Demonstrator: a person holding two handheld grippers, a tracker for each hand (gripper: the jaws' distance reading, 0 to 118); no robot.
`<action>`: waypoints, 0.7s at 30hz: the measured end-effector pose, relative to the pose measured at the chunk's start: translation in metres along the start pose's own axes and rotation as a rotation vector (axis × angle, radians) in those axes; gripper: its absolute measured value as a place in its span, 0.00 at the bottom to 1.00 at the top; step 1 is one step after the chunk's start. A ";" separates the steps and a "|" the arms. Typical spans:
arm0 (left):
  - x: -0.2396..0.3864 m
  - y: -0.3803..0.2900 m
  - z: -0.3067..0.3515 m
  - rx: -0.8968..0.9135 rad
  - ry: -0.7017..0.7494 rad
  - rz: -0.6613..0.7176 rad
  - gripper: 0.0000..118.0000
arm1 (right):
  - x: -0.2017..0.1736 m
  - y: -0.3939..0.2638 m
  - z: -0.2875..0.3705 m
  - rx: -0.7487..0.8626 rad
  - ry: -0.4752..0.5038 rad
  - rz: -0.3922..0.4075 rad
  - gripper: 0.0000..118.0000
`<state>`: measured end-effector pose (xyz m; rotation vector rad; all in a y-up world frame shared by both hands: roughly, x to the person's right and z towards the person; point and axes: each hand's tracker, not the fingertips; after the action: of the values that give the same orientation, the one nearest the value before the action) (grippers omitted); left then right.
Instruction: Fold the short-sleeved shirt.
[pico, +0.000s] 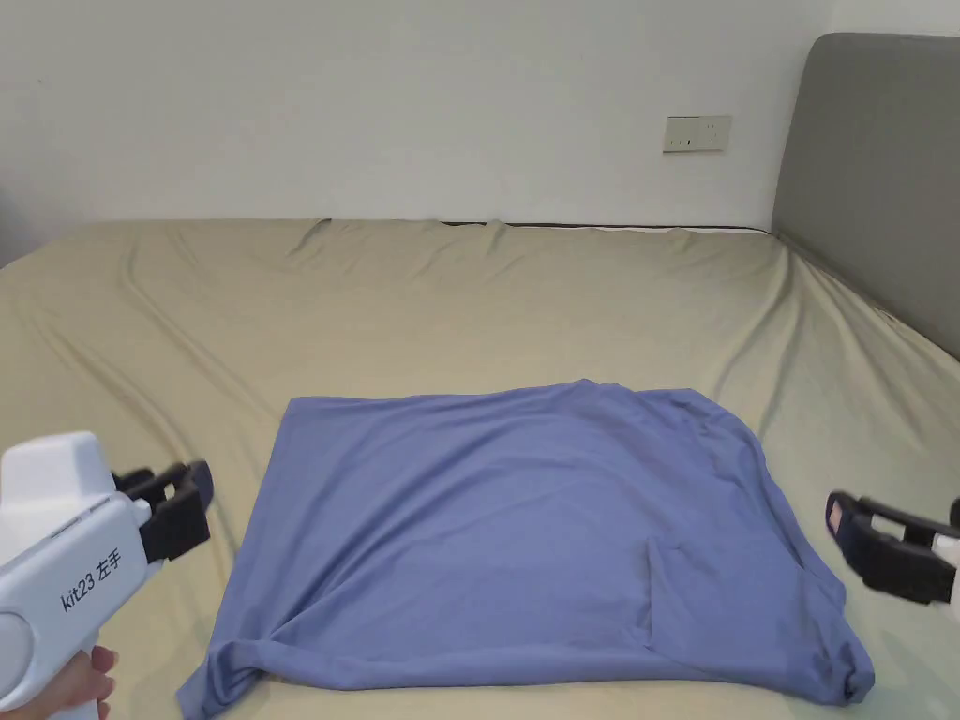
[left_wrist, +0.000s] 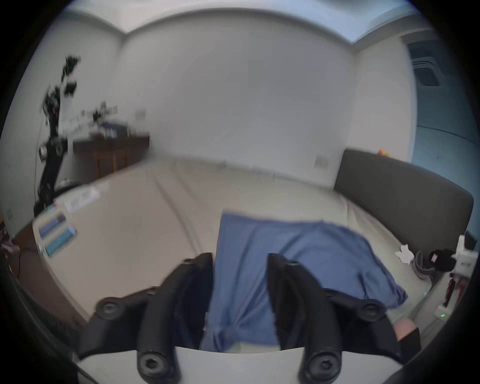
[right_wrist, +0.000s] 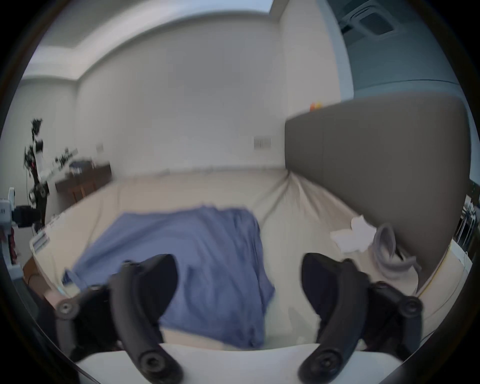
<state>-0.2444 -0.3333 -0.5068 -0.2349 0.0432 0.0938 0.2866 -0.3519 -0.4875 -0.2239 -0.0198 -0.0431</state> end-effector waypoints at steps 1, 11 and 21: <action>0.006 0.003 0.011 0.059 0.009 -0.027 0.23 | -0.007 0.008 0.009 0.064 -0.014 0.010 0.67; 0.014 -0.024 0.023 0.046 -0.048 -0.174 0.00 | -0.050 -0.003 0.034 0.218 -0.061 0.233 0.00; -0.016 -0.083 -0.051 -0.350 -0.015 -0.117 0.41 | -0.049 -0.007 0.023 0.130 -0.031 0.166 0.00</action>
<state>-0.2533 -0.4270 -0.5359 -0.5852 -0.0023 -0.0140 0.2375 -0.3511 -0.4644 -0.0955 -0.0348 0.1271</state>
